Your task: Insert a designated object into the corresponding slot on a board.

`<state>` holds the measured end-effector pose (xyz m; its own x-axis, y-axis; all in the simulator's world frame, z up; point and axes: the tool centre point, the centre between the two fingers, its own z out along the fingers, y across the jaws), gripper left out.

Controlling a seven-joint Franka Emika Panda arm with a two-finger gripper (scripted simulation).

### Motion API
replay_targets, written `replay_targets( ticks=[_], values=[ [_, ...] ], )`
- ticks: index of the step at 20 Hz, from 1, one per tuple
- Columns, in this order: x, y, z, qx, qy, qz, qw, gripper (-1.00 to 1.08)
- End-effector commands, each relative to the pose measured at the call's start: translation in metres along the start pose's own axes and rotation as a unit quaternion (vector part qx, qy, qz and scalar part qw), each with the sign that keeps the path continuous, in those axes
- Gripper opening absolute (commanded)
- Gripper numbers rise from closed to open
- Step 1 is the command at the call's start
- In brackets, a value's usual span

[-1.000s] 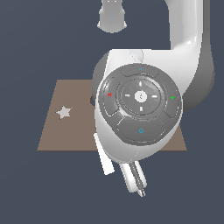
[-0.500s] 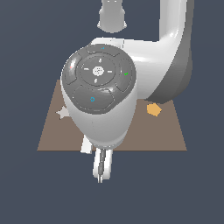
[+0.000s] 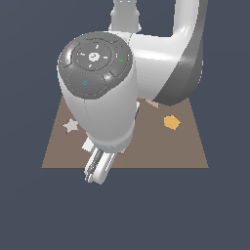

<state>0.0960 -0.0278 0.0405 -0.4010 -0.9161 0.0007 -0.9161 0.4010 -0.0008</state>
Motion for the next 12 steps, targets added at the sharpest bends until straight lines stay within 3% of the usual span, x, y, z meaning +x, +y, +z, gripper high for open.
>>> replay_targets(
  ticks=[1,12],
  values=[
    [0.0035,0.0041,-0.0003,0.0,0.0,0.028,0.9996,-1.0],
    [0.009,0.0127,-0.0004,0.0,0.0,0.079,0.9968,-1.0]
  ],
)
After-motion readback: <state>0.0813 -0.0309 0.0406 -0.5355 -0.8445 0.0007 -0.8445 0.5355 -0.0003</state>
